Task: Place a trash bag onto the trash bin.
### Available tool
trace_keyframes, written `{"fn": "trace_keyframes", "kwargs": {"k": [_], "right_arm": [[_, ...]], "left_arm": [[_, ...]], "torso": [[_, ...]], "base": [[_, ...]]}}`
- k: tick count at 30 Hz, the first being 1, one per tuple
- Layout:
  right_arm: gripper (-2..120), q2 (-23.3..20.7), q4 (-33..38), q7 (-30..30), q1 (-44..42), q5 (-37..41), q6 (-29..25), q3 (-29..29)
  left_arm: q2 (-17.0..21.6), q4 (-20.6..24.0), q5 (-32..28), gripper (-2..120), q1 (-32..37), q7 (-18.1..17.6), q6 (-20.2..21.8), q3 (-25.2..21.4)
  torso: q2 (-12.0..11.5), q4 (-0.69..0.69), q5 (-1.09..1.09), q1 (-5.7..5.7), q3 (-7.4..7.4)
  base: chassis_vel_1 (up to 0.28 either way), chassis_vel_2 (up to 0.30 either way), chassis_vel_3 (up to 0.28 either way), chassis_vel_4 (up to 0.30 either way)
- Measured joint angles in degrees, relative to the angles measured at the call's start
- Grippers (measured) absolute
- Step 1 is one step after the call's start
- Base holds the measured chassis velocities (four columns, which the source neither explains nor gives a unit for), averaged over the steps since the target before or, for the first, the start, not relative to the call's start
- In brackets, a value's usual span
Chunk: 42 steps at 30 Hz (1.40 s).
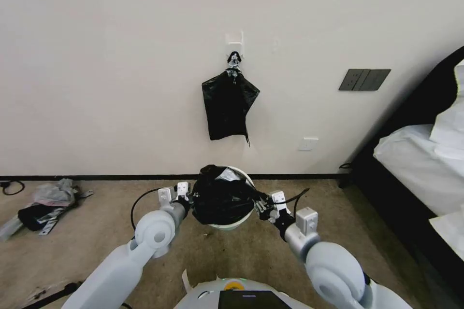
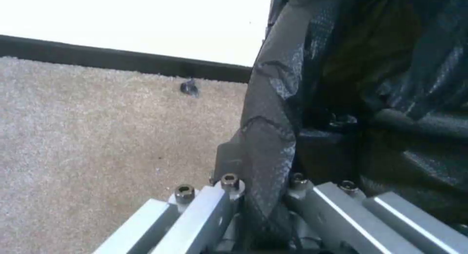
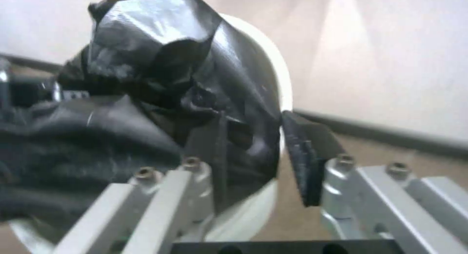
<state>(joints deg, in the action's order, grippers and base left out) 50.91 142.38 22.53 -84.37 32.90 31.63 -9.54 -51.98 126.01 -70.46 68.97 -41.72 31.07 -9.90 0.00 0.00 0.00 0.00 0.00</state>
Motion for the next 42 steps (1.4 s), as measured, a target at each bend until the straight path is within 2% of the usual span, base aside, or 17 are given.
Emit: {"fn": "trace_keyframes", "kwargs": {"k": [2,5,7,8,10,14,17,18,24,29,35,38,42], "right_arm": [[38,-0.34,0.48,-1.3,-0.84,-2.91,-0.21,-0.34],[53,-1.79,1.0,-6.16,-3.08,-14.18,-1.85,-1.61],[57,-2.16,1.02,-7.35,-3.25,-16.71,-2.56,-1.94],[63,-2.92,1.03,-9.95,-3.02,-20.59,-3.93,-2.39],[73,-4.32,1.03,-12.37,-0.34,-22.17,-5.37,-1.81],[82,-5.52,1.04,-13.57,3.6,-21.41,-5.91,-0.72],[96,-8.2,1.03,-15.9,8.71,-19.39,-5.36,0.57],[98,-9.84,0.77,-17.86,9.82,-21.47,-5.0,1.17],[98,-10.67,-0.85,-19.35,10.76,-25.86,-2.91,3.42],[92,-10.04,-2.72,-19.02,11.43,-28.18,-1.82,4.46],[89,-9.96,-3.73,-19.33,11.62,-32.22,-1.73,5.06],[89,-9.27,-5.14,-20.94,11.96,-37.64,-1.9,6.15],[89,-9.61,-6.02,-21.54,12.25,-38.88,-2.27,6.62]], "left_arm": [[0.13,0.17,-0.11,1,0.04,-0.04,0.01,-0.08],[0.79,1.25,-0.44,1,0.19,-0.18,0.12,-0.22],[0.95,1.55,-0.45,1,0.24,-0.19,0.16,-0.22],[1.26,2.22,-0.34,1,0.37,-0.2,0.29,-0.21],[1.6,3.16,0.6,1,0.6,-0.17,0.48,-0.07],[1.8,3.91,1.72,1,0.84,-0.06,0.63,0.06],[2.08,5.02,3.14,1,1.37,0.14,1.14,0.15],[2.13,5.34,3.62,1,1.59,0.21,1.29,0.21],[1.75,5.71,5.34,1,1.79,0.3,1.58,0.87],[1.37,6.32,6.8,1,2.27,0.3,2.07,1.38],[1.36,7.23,7.94,1,3.05,0.3,2.48,1.39],[1.37,8.17,8.4,1,3.82,0.31,2.83,1.5],[1.47,8.95,8.69,1,4.52,0.34,3.04,1.52]], "torso": [[0.0,-0.01,-0.01,0.0,0.0],[0.0,-0.01,0.0,0.0,0.0],[0.0,-0.01,-0.01,0.0,0.0],[0.0,-0.01,0.0,0.0,0.0],[0.0,-0.01,-0.01,0.0,0.0],[0.0,0.01,0.01,0.0,0.01],[0.0,0.02,0.0,0.0,0.01],[0.0,0.0,-0.01,0.0,0.01],[0.0,-0.01,-0.01,0.0,0.01],[0.0,0.0,0.0,0.0,0.01],[0.0,0.0,-0.01,0.0,0.01],[0.0,0.0,0.0,0.0,0.01],[0.0,0.0,0.0,0.0,0.0]], "base": [[0.0,0.0,0.0,0.0],[0.0,0.0,0.0,0.0],[0.0,0.0,0.0,0.0],[0.0,0.0,0.0,0.0],[0.0,0.0,0.0,0.0],[0.0,0.0,0.0,0.0],[0.0,0.0,0.0,0.0],[0.0,0.0,0.0,0.0],[0.0,0.0,0.0,0.0],[0.0,0.0,0.0,0.0],[0.0,0.0,0.0,0.0],[0.0,0.0,0.0,0.0],[0.0,0.0,0.0,0.0]]}}
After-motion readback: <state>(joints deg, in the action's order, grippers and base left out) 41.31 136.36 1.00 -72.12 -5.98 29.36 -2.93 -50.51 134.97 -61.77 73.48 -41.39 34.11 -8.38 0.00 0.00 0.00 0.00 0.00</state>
